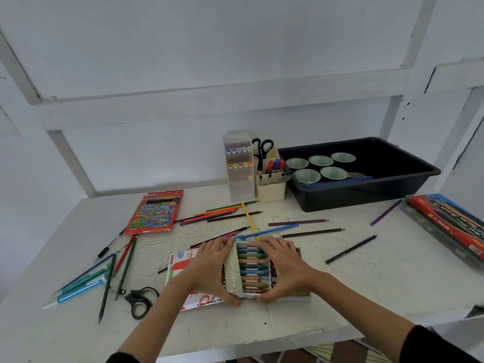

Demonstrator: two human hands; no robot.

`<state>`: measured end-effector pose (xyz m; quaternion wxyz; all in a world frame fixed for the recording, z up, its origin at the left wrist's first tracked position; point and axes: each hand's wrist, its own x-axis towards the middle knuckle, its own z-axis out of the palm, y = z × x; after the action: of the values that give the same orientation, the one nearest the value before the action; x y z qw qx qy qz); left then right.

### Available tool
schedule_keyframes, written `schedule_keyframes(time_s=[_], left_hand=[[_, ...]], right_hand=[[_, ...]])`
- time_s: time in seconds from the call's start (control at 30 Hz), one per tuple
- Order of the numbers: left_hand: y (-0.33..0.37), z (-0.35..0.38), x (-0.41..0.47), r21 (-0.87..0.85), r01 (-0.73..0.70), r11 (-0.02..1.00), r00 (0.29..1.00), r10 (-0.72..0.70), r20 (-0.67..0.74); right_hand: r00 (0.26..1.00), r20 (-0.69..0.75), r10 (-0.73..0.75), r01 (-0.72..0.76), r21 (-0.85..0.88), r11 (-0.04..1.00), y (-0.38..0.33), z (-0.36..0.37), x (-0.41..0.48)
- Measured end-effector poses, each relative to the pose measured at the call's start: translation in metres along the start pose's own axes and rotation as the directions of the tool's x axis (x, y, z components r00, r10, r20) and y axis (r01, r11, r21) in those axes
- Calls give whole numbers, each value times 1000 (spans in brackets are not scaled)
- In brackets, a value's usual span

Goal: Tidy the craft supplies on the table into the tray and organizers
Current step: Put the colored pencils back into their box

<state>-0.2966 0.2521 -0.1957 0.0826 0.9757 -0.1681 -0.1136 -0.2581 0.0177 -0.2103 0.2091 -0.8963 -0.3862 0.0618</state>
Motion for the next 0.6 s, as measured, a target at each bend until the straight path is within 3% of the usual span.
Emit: schedule_keyframes(time_s=[0.3,0.6], left_hand=[[-1,9,6,2,-14,1000,998,14,65],[11,13,14,-61,-89,994,996,90,17]], right_hand=[[994,92,-62,59,38,998,2,0,5],[994,52,-100,95,88,992,-9,7,15]])
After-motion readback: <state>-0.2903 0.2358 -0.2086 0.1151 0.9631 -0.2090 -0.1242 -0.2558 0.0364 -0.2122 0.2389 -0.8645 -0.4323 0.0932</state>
